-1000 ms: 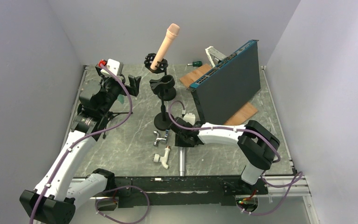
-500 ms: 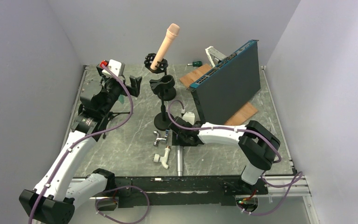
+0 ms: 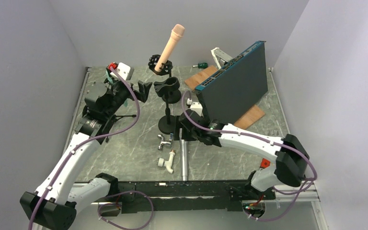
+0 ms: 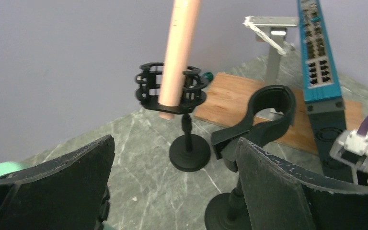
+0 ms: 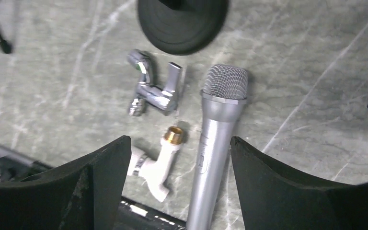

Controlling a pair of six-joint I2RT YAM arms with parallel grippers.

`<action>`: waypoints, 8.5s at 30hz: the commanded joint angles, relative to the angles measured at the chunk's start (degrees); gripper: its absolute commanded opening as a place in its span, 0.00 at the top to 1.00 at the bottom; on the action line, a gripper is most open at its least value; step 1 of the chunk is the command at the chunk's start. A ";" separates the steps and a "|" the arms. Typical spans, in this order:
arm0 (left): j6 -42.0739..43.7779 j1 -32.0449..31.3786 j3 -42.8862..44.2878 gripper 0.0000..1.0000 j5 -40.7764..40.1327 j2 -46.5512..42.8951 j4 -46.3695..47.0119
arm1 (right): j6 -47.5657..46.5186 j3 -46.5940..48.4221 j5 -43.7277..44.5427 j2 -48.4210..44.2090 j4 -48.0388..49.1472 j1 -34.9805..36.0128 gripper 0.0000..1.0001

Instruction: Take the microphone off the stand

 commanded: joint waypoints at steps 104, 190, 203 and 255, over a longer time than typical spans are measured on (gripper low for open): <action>1.61 -2.69 -0.57 0.01 1.11 -4.33 2.93 | -7.28 -1.43 -24.59 9.98 36.75 -13.00 0.63; -9.93 28.07 3.71 0.15 16.11 4.88 3.82 | -12.30 -8.29 -17.58 -16.61 22.69 -4.57 0.00; -9.43 25.06 3.62 0.12 13.68 7.89 2.71 | -12.59 -8.06 -17.41 -15.41 22.66 -4.59 0.00; 0.01 20.51 28.50 0.89 4.87 12.18 -16.03 | -17.73 -4.67 -6.51 -31.41 9.52 -4.65 0.00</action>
